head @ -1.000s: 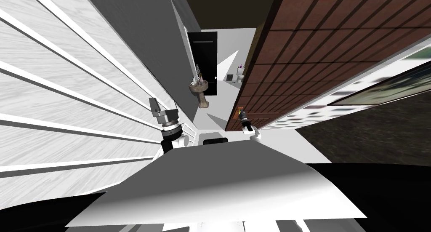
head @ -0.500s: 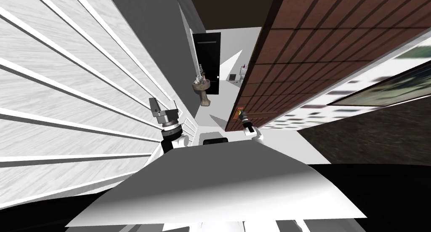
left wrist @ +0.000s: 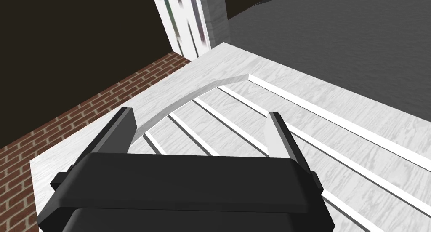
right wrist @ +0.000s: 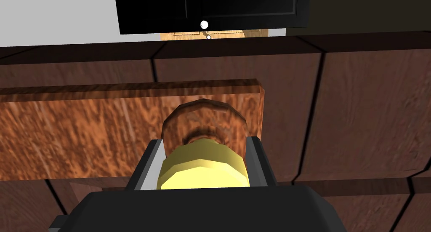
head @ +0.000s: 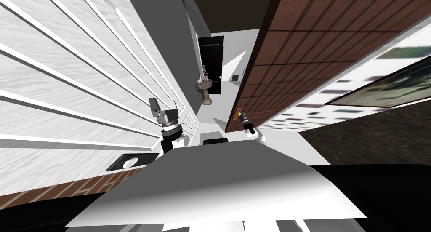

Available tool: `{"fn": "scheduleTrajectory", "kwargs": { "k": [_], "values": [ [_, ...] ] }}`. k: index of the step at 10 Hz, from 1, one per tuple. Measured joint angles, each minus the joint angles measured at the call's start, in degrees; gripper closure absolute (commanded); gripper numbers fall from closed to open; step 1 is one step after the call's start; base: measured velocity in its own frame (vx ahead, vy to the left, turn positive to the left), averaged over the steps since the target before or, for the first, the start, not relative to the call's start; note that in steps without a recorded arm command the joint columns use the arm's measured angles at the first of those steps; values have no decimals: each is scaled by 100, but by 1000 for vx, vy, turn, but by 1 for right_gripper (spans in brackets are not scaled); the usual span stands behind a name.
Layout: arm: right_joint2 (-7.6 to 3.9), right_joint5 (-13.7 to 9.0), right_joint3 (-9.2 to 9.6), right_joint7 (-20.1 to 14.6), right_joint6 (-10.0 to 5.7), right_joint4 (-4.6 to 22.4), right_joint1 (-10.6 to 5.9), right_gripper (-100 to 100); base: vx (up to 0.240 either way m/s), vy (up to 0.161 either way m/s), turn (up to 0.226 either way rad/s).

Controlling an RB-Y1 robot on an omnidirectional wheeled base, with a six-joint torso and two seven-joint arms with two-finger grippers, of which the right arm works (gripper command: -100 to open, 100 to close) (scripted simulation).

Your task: Pull the door open

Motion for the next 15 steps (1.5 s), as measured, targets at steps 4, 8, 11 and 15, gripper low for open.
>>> {"fn": "scheduleTrajectory", "kwargs": {
  "k": [4,8,11,15],
  "values": [
    [-255,41,83,-236,-280,-101,209,100,-196,-74,111],
    [-546,97,205,-515,-638,-171,477,100,-219,-100,111],
    [-666,122,244,-623,-742,-199,588,100,-179,-79,102],
    [-866,164,298,-802,-1099,-116,679,100,-188,-114,130]
  ]
}}
